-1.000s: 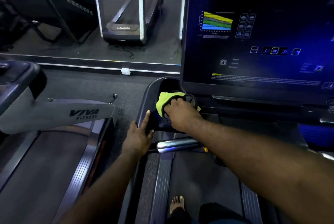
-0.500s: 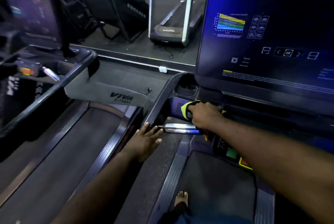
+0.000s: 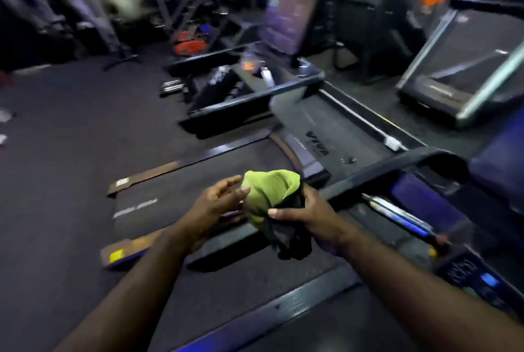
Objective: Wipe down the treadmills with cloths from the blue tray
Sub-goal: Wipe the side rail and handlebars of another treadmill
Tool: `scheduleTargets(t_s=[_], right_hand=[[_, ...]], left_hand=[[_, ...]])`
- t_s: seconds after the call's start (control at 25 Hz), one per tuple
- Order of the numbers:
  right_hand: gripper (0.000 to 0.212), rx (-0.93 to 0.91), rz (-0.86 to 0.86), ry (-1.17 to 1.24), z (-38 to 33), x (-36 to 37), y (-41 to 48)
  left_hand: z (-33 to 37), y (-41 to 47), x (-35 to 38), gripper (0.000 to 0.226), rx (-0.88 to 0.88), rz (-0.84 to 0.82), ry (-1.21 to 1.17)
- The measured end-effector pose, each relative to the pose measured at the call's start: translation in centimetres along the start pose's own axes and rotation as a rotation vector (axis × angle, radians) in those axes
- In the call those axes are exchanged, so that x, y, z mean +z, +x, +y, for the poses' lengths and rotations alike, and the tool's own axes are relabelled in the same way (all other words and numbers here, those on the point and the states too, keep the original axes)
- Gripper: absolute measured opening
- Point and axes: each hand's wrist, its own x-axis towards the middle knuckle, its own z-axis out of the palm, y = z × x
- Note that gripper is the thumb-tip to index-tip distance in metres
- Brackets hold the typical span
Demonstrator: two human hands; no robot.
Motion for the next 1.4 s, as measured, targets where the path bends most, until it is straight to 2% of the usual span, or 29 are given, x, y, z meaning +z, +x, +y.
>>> scheduleTargets(t_s=[0.08,0.16,0.24,0.28,0.4,0.52,0.6,0.72,0.84,0.96,1.0,1.08,1.28,1.4], right_hand=[[0.055,0.089,-0.355,0.168,-1.3,8.4,1.4],[0.056,0.242,-0.588,0.320,-1.8,16.9,2.6],[0.066,0.438,-0.696,0.354,-1.0,25.5,3.2],[0.067,0.470,-0.703,0.307,-0.1,29.2,3.6],[0.043,0.369,-0.703,0.081,3.5,41.9,4.0],[0.044,0.275,-0.836,-0.060,7.0,54.3,1.6],[0.041,0.304,-0.889,-0.082,8.3,60.5,0.2],[0.024,0.346,-0.878,-0.090,10.5,67.5,0.8],[0.017,0.550,-0.924,-0.108,13.4,73.5,3.4],[0.060,0.830,-0.972,-0.136,17.5,78.7,6.5],[0.067,0.926,-1.002,-0.124,18.5,80.6,7.5],[0.065,1.074,-1.037,-0.105,20.2,84.3,8.8],[0.063,1.285,-1.059,-0.152,24.1,92.2,9.6],[0.062,1.433,-1.258,-0.316,26.5,95.8,8.9]], left_hand=[[-0.8,-6.1,-6.5,0.059,0.005,0.100,-0.081],[-3.0,-12.0,-12.8,0.056,0.031,0.270,-0.167],[-6.2,-18.3,-18.7,0.062,0.069,0.461,-0.261],[-7.8,-21.1,-21.1,0.068,0.084,0.553,-0.288],[-12.9,-30.2,-28.8,0.085,0.085,0.877,-0.372],[-18.0,-39.7,-35.1,0.101,-0.008,1.111,-0.552],[-20.4,-44.9,-38.1,0.105,-0.070,1.134,-0.678],[-23.2,-50.3,-41.7,0.088,-0.096,1.177,-0.785],[-25.7,-52.6,-45.9,0.067,-0.058,1.328,-0.894],[-27.4,-53.9,-49.4,0.067,0.005,1.532,-0.886],[-27.9,-54.6,-50.6,0.071,0.012,1.591,-0.844],[-28.6,-56.1,-52.7,0.077,-0.005,1.676,-0.758],[-29.7,-59.3,-55.5,0.084,0.004,1.701,-0.765],[-30.8,-61.1,-56.3,0.069,0.019,1.706,-0.809]])
